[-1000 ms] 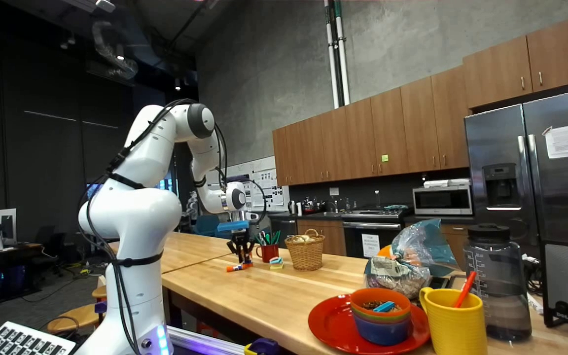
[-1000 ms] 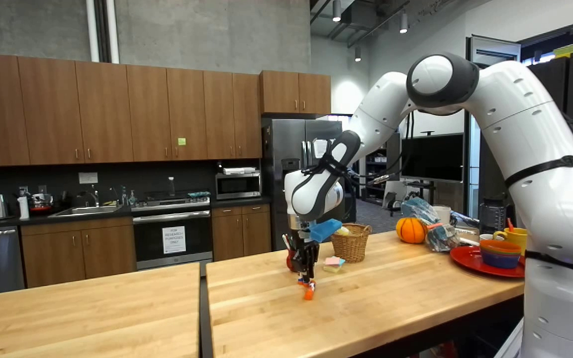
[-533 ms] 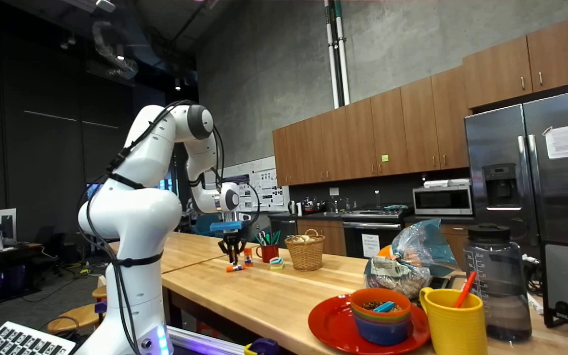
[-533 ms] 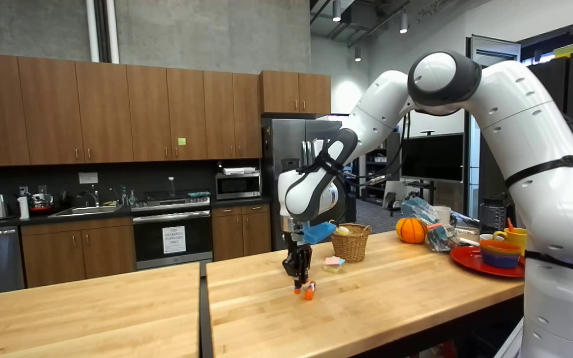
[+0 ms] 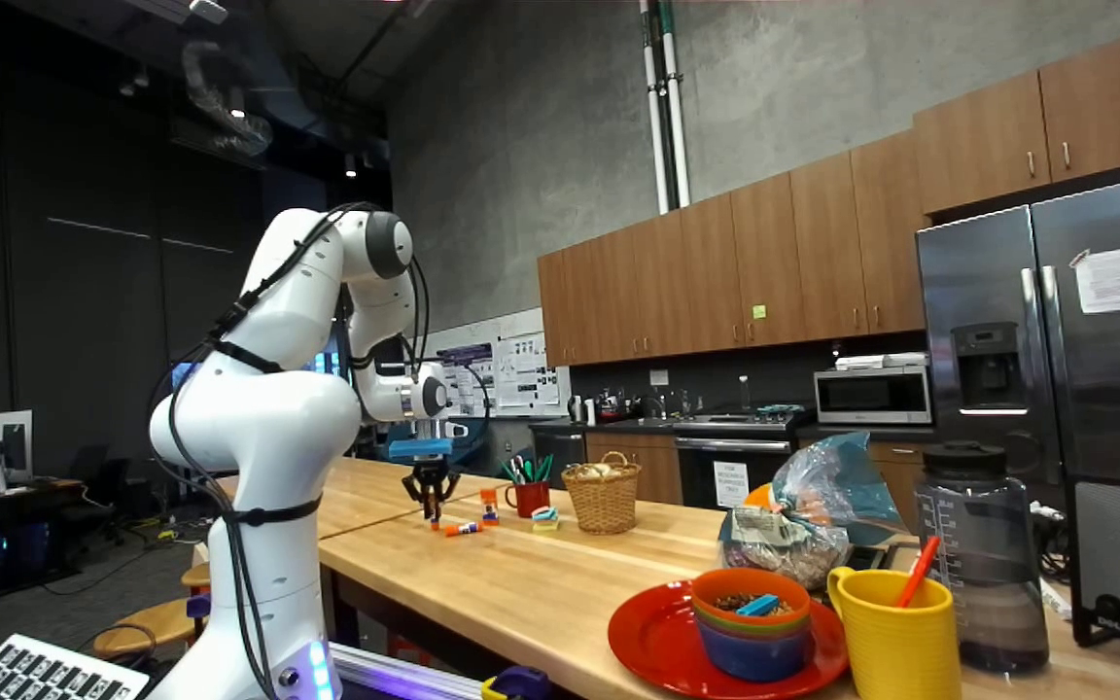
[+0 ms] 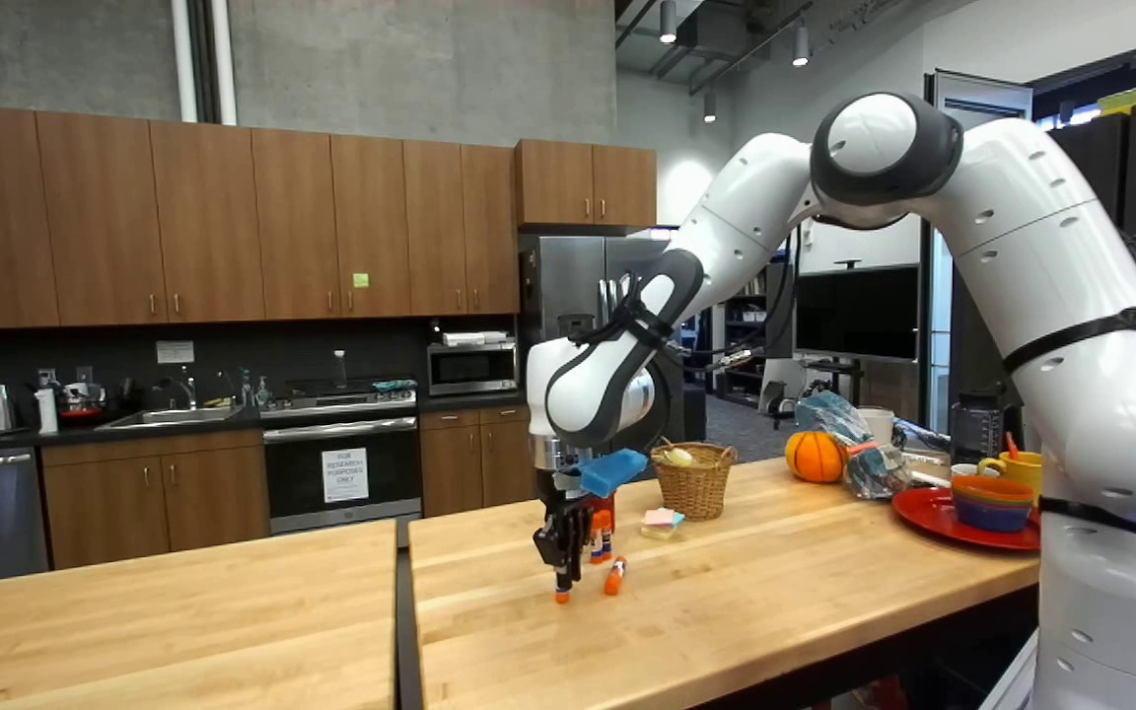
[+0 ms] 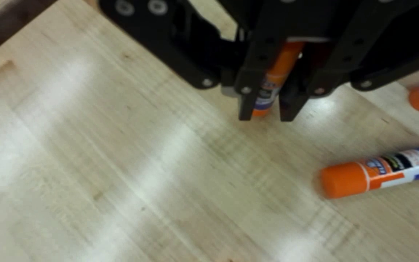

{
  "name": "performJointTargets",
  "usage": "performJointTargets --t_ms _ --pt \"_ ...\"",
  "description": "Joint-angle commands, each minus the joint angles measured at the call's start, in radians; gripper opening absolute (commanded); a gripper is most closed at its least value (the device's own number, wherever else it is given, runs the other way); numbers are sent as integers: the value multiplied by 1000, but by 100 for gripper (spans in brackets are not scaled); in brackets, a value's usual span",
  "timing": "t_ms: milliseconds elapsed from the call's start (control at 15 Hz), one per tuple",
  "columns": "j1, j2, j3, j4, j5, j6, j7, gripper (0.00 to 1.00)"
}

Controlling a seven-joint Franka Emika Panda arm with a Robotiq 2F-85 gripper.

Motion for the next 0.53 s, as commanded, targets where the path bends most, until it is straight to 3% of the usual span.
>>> performJointTargets --t_ms 0,267,333,400,467 --pt "37 29 8 31 -7 20 3 6" --pt "78 63 19 67 -15 33 1 6" --pt "83 69 23 74 -13 35 -4 17" --pt "89 73 25 82 -12 32 -5 48" --pt "95 78 24 88 -15 33 -6 49"
